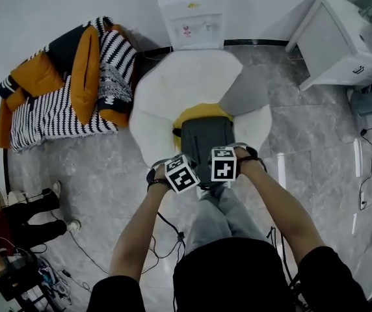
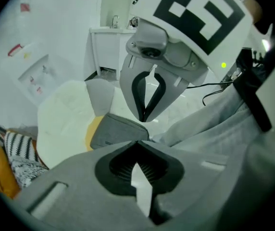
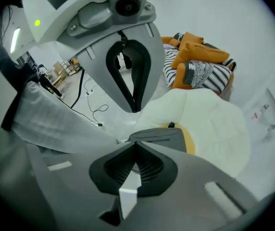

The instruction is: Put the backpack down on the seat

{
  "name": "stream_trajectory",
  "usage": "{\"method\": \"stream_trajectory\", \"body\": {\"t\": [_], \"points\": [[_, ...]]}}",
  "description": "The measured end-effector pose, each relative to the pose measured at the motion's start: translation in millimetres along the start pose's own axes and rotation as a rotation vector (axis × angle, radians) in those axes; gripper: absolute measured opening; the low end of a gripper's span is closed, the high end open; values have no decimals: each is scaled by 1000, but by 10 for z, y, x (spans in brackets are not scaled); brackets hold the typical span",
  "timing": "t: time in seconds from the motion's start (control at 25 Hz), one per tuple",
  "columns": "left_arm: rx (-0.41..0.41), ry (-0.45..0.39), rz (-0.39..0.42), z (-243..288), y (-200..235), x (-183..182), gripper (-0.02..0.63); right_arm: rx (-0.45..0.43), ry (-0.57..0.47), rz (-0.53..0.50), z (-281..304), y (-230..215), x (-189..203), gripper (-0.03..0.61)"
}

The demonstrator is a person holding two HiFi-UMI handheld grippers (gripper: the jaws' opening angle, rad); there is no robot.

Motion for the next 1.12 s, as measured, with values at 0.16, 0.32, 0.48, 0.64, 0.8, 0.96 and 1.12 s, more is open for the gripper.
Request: {"method": "stream_trajectory", "body": {"t": [0.16, 0.32, 0.48, 0.64, 0.8, 0.96, 1.12], "points": [[-95, 14, 61, -415, -21, -239, -1, 80, -5, -76, -379, -159, -153, 6], [-202, -25, 96, -914, -6, -570, 0, 171, -16, -129, -795, -385, -287, 6], [-311, -43, 143, -1433, -6, -842, -2, 263, -30, -198, -1257, -639, -496, 6], [-430, -31, 244, -1959, -52, -1124, -2, 349, -32, -288, -1737, -891, -678, 6], [-501, 38, 338, -2246, -96, -1245, -2, 416, -40, -338, -2116, -1026, -821, 6], [-526, 31, 371, -2363, -112, -1391, -2, 460, -44, -374, -2318, -1113, -922, 6], [-588, -135, 297, -2527, -25, -1578, 0, 515, -89, -310, -2426, -1230, -985, 6]]}}
Point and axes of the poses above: the fingertips, and each gripper's own axes: z forward along the fingers, y to its left, x out of its underside, the point moved 1 cm from there along -z, backward along the fingers, and after that the axes turned 13 degrees about x, right-handed, at the moved point
